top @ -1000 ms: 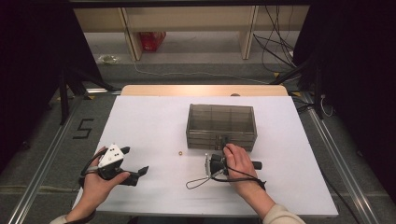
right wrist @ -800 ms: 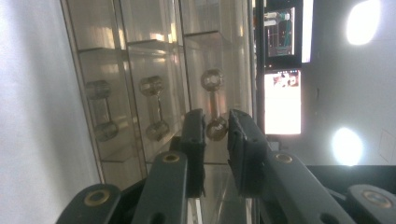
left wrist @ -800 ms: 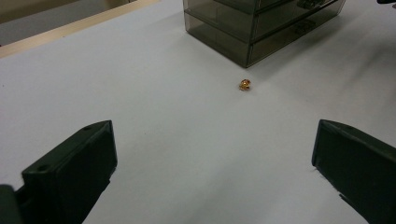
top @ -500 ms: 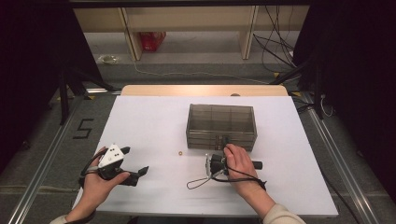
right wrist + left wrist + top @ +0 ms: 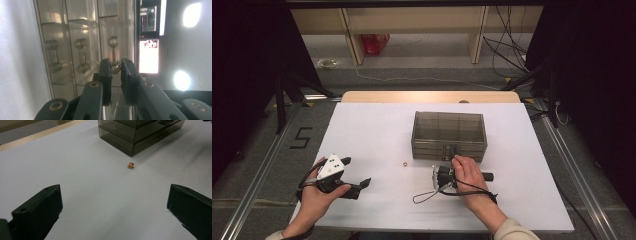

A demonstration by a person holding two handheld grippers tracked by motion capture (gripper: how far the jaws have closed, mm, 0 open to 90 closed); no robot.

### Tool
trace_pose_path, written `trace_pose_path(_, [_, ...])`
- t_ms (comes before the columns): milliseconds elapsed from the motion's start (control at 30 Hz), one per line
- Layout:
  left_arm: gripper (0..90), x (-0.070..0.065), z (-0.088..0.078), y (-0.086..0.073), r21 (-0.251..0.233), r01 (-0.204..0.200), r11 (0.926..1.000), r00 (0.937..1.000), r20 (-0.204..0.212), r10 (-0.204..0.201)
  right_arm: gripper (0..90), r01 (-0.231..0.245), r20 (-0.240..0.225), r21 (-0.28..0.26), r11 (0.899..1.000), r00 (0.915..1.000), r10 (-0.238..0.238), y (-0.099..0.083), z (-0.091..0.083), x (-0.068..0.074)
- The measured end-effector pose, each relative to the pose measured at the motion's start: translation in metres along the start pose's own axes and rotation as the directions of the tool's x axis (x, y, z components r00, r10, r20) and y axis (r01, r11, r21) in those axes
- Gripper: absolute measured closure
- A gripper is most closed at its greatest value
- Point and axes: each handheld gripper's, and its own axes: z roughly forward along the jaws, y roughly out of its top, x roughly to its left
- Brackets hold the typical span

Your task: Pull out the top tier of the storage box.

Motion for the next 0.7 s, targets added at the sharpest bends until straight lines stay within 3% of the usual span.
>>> trace_pose_path(700, [0.0, -0.0003, -0.0002, -0.0001, 0.000, 0.000, 1.0000, 1.0000, -0.002, 0.000, 80.3, 0.009, 0.009, -0.006, 1.000, 0.9999, -0.009, -0.0007, -0.0033, 0.0016])
